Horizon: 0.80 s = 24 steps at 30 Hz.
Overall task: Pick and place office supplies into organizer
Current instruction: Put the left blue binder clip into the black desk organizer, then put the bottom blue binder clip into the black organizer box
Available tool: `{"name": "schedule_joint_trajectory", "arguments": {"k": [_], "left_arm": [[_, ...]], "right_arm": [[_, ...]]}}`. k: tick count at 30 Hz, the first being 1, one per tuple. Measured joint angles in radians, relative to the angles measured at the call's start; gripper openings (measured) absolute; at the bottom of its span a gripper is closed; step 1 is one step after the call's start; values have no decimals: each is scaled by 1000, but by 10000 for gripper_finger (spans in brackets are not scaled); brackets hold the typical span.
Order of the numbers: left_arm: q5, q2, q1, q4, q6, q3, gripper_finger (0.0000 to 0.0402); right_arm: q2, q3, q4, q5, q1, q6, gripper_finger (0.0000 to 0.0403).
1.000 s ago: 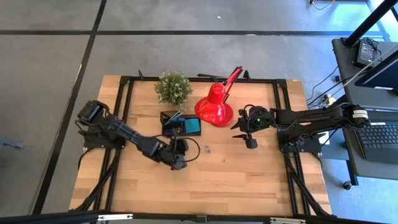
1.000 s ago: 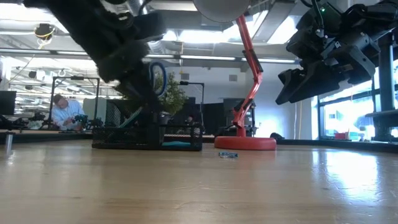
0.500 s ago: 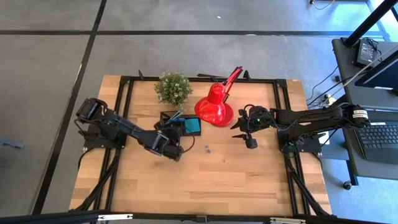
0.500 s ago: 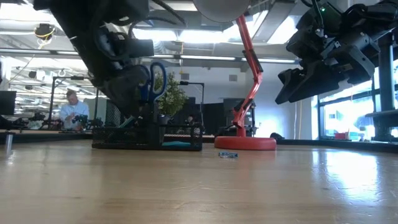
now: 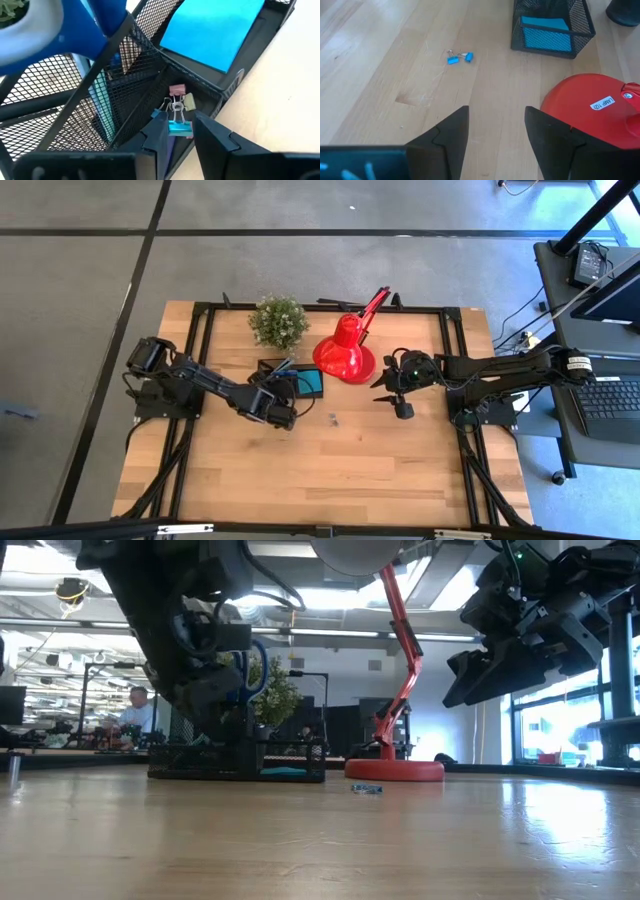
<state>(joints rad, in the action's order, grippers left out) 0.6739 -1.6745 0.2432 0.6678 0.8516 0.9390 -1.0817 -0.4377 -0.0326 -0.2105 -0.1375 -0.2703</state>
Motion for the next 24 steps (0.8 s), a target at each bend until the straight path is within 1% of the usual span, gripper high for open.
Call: {"name": "schedule_joint_trajectory", "arguments": {"k": [8, 14, 17, 24], "left_arm": [[-7, 0, -4, -3, 0, 0, 108], [-86, 0, 4, -43, 0, 17, 115], [-109, 0, 18, -143, -52, 41, 114], [-177, -3, 47, -550, -361, 49, 116]], "right_arm": [[0, 0, -1, 0, 0, 0, 195], [0, 0, -2, 0, 0, 0, 195], [0, 0, -2, 0, 0, 0, 195], [0, 0, -2, 0, 0, 0, 195]]}}
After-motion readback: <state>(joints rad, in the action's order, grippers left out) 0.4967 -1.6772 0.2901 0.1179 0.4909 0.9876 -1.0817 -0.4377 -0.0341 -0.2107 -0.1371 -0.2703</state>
